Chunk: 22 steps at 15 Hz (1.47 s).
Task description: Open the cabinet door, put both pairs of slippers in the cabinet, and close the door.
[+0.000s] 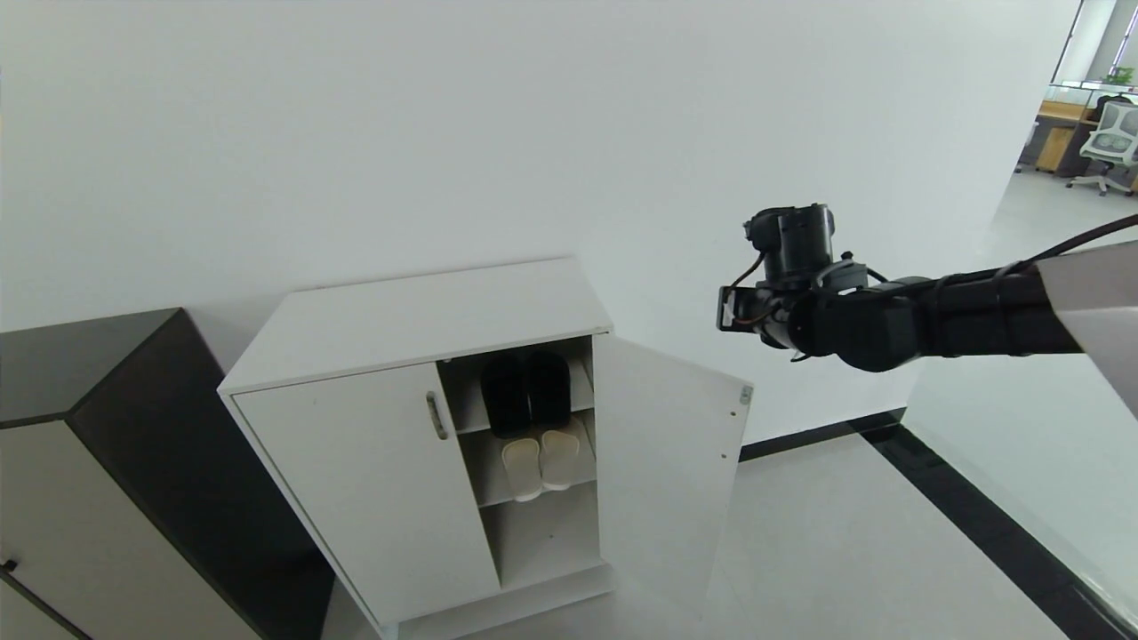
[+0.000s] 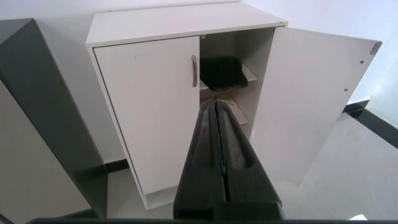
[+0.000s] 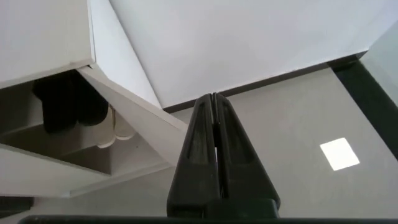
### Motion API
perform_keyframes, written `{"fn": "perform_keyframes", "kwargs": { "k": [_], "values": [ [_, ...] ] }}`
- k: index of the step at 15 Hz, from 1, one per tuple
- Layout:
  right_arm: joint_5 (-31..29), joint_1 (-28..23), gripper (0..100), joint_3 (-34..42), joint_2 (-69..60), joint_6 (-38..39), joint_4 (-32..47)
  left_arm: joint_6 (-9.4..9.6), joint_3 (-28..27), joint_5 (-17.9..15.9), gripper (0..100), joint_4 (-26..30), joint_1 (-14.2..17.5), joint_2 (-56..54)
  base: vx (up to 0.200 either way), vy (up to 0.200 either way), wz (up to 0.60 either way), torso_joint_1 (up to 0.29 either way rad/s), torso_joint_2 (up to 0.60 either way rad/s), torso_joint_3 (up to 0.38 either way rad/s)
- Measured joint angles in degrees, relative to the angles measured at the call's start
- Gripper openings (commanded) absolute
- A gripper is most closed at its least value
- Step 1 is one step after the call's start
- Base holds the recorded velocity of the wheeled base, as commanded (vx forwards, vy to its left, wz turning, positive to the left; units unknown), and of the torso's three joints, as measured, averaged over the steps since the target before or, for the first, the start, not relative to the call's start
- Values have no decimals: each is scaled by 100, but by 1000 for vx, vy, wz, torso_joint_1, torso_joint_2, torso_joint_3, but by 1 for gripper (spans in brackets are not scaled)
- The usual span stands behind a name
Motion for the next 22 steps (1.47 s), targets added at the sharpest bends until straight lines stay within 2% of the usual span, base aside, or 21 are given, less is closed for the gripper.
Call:
{"fn": "perform_keyframes", "kwargs": {
  "k": [6,15,18,22],
  "values": [
    [132,-236,0,-425,881,180,-7,2,0,0,0,0,0,0,0,0,0,0,0,0],
    [132,-245,0,-406,1341,213,-5,2,0,-1,0,0,-2,0,0,0,0,0,0,0],
    [126,-174,0,-207,1245,228,-7,2,0,-1,0,0,-2,0,0,0,0,0,0,0],
    [112,163,0,466,824,378,-139,2,0,0,0,0,-2,0,0,0,0,0,0,0]
  ]
}}
